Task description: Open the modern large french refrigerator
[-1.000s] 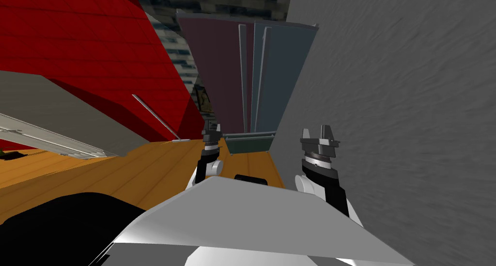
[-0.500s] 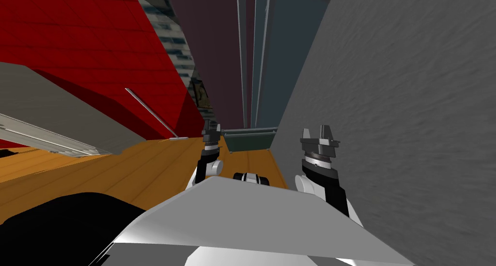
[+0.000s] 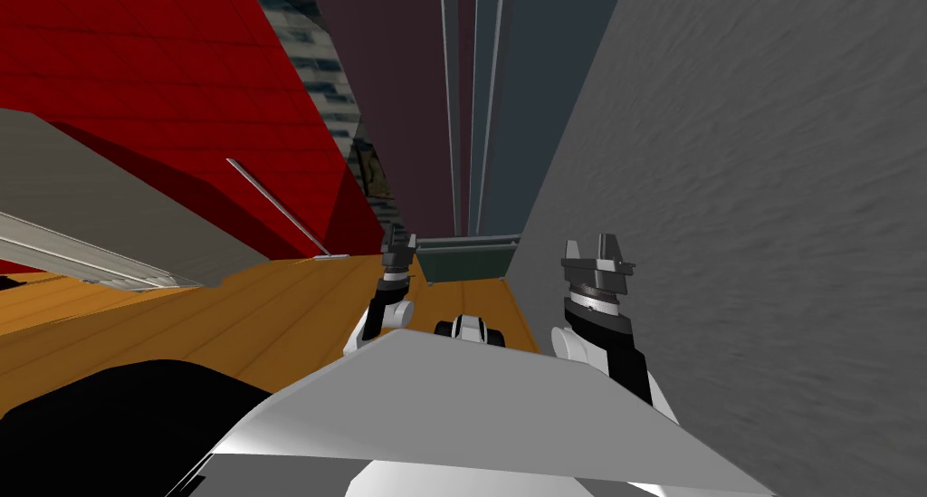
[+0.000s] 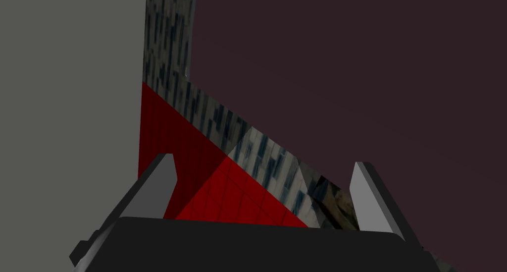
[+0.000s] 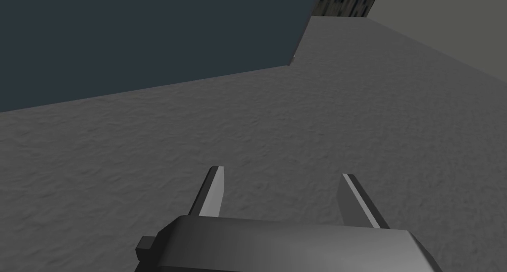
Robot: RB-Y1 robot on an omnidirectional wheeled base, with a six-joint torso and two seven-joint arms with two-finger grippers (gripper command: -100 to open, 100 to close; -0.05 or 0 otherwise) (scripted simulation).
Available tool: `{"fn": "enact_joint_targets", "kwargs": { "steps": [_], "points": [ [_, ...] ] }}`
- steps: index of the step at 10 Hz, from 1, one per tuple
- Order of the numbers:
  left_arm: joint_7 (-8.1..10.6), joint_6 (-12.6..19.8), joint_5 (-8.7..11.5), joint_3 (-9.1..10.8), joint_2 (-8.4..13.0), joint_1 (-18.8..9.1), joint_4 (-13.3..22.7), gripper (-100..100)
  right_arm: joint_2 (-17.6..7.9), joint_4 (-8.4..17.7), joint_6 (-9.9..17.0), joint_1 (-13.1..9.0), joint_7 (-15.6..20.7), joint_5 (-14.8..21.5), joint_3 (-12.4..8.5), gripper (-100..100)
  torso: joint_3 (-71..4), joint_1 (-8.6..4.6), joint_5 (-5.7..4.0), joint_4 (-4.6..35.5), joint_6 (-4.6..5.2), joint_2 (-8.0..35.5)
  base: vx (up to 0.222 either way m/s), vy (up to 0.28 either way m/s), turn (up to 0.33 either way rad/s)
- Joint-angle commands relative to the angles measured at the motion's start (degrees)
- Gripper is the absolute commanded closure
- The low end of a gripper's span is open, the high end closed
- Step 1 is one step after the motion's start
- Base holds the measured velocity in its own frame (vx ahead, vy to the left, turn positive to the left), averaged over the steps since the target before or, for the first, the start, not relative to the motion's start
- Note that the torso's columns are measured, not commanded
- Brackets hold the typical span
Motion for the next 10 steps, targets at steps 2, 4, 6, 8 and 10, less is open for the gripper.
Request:
{"fn": "enact_joint_targets", "kwargs": {
  "steps": [2, 4, 6, 8, 10],
  "points": [
    [1.53, -4.2, 1.8, 0.35, 4.0, -1.0, 5.2, -100, 0.0, 0.0, 0.0, 0.0, 0.0, 0.0, 0.0, 0, 0.0, 0.02, 0.00, 0.0, 0.00, 0.1, 0.089, -0.033, 0.018],
    [2.54, -7.0, 3.1, 0.59, 5.3, -1.8, 8.6, -100, 0.0, 0.0, 0.0, 0.0, 0.0, 0.0, 0.0, 0, 0.0, -0.01, 0.00, 0.0, 0.00, 0.1, 0.095, -0.045, 0.019],
    [3.66, -10.0, 4.4, 0.83, 6.1, -2.6, 12.0, -100, 0.0, 0.0, 0.0, 0.0, 0.0, 0.0, 0.0, 0, 0.0, -0.02, -0.01, 0.0, 0.00, 0.0, 0.119, -0.053, 0.024],
    [4.25, -11.6, 5.2, 0.96, 6.3, -3.0, 14.6, -100, 0.0, 0.0, 0.0, 0.0, 0.0, 0.0, 0.0, 0, 0.1, 0.09, 0.02, 0.1, 0.00, 0.2, 0.071, -0.030, 0.009],
    [5.49, -15.0, 6.7, 1.19, 6.5, -4.0, 18.1, -100, 0.0, 0.0, 0.0, 0.0, 0.0, 0.0, 0.0, 0, 0.0, 0.00, 0.00, 0.0, 0.00, 0.1, 0.121, -0.047, 0.025]
  ]
}}
